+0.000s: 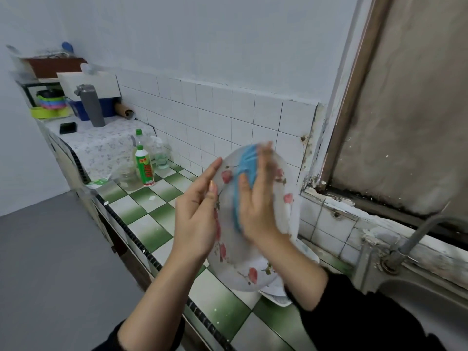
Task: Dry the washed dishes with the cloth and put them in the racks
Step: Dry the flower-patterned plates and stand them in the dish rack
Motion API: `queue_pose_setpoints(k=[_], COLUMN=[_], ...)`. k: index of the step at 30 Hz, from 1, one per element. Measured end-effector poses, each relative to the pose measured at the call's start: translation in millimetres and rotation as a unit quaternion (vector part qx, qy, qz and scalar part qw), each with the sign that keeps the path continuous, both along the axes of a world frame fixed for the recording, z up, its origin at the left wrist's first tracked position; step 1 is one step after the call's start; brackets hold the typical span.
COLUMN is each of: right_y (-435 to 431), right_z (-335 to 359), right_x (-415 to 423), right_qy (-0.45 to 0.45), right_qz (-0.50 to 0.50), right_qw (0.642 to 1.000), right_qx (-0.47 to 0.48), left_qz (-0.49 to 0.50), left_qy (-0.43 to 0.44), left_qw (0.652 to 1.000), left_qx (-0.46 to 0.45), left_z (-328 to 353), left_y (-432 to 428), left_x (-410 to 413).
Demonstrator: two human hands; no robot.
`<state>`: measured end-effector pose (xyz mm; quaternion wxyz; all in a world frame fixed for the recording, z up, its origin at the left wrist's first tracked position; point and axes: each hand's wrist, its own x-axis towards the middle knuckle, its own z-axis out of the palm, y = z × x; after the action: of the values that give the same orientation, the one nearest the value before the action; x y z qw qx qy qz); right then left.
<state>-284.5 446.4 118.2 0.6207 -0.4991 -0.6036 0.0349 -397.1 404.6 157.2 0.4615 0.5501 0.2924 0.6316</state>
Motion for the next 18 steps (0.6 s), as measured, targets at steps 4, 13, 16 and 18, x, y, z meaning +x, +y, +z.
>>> queue_pose_setpoints(k=[4, 13, 16, 18], right_y=[-34.9, 11.5, -11.6, -22.0], right_z=[-54.3, -4.8, -12.4, -39.4], right_x=[-12.9, 1.9, -23.4, -13.7], right_qy=[-0.234, 0.071, -0.088, -0.223], right_qz=[0.132, -0.024, 0.083, 0.125], right_qw=[0.962, 0.997, 0.99, 0.963], right_qx=[0.038, 0.028, 0.07, 0.085], left_qz=[0.027, 0.02, 0.029, 0.044], left_qy=[-0.027, 0.013, -0.02, -0.052], left_qw=[0.999, 0.998, 0.999, 0.997], left_qx=[0.008, 0.05, 0.04, 0.032], left_z=[-1.4, -9.1, -6.8, -4.8], left_y=[1.4, -11.1, -5.1, 2.9], left_x=[-15.3, -11.2, -12.4, -23.2])
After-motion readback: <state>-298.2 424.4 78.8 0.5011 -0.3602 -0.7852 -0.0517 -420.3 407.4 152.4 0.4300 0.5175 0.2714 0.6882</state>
